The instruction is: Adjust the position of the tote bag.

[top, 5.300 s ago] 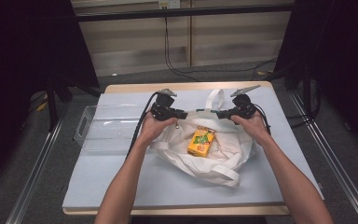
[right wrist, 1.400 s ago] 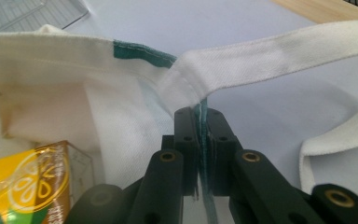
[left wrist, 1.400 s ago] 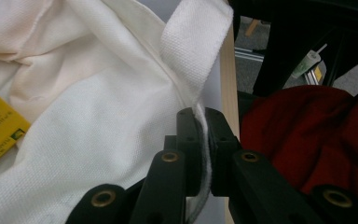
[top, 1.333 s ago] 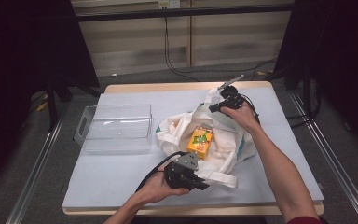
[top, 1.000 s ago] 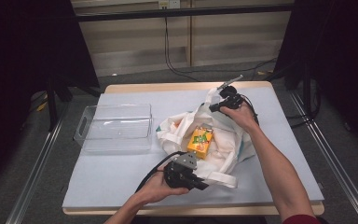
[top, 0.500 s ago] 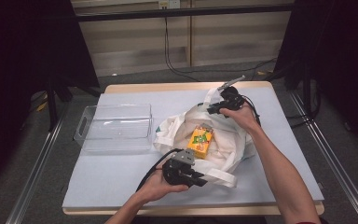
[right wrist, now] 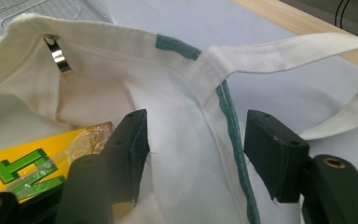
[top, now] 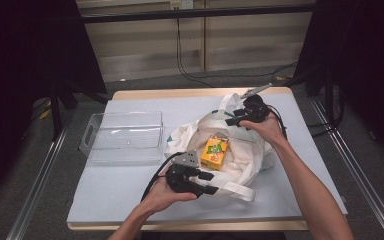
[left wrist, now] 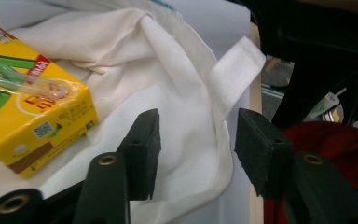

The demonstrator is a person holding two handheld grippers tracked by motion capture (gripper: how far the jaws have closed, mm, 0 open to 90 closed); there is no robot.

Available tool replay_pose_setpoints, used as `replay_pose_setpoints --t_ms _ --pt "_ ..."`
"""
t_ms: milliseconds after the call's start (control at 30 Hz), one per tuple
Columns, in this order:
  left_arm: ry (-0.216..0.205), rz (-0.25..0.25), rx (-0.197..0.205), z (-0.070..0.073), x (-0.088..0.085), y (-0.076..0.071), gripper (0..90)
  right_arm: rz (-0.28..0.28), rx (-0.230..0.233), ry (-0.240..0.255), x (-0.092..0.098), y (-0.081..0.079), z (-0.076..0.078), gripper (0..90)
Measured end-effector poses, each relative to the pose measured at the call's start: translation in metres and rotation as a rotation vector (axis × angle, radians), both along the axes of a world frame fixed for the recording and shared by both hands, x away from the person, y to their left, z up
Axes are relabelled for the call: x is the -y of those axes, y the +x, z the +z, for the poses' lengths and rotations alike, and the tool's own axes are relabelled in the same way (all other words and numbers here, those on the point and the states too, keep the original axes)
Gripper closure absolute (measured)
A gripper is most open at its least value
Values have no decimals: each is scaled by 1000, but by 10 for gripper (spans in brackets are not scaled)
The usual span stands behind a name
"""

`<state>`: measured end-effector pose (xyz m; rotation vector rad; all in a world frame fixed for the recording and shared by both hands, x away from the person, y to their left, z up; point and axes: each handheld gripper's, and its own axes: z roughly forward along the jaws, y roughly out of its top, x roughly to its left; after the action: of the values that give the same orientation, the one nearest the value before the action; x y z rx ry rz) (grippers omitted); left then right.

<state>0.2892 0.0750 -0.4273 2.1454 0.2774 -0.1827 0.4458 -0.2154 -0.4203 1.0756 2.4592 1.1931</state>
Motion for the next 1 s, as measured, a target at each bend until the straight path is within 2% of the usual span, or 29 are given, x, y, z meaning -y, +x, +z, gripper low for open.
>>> replay_pose_setpoints --t_ms 200,333,367,400,467,700,833,900,1000 --pt "-37 70 16 10 -14 6 514 1 24 34 9 -17 -1 409" --pt "-61 107 39 16 -25 12 602 -18 33 50 20 -30 -3 426" --pt "-67 115 46 18 -28 14 652 -17 39 51 23 -33 -3 424" --pt "-81 131 42 19 -31 16 663 -21 43 56 26 -36 -3 423" --pt "-79 148 51 21 -35 20 687 -30 44 63 32 -41 -2 425" --pt "-69 238 56 23 -50 36 619 -72 62 72 53 -62 -4 411" --pt "-77 274 76 28 -59 45 629 -77 70 78 61 -75 -4 432" --pt "-99 297 73 31 -62 50 630 -82 76 77 64 -82 -3 442" --pt "-83 320 81 33 -62 59 611 -83 83 81 68 -91 -4 457"
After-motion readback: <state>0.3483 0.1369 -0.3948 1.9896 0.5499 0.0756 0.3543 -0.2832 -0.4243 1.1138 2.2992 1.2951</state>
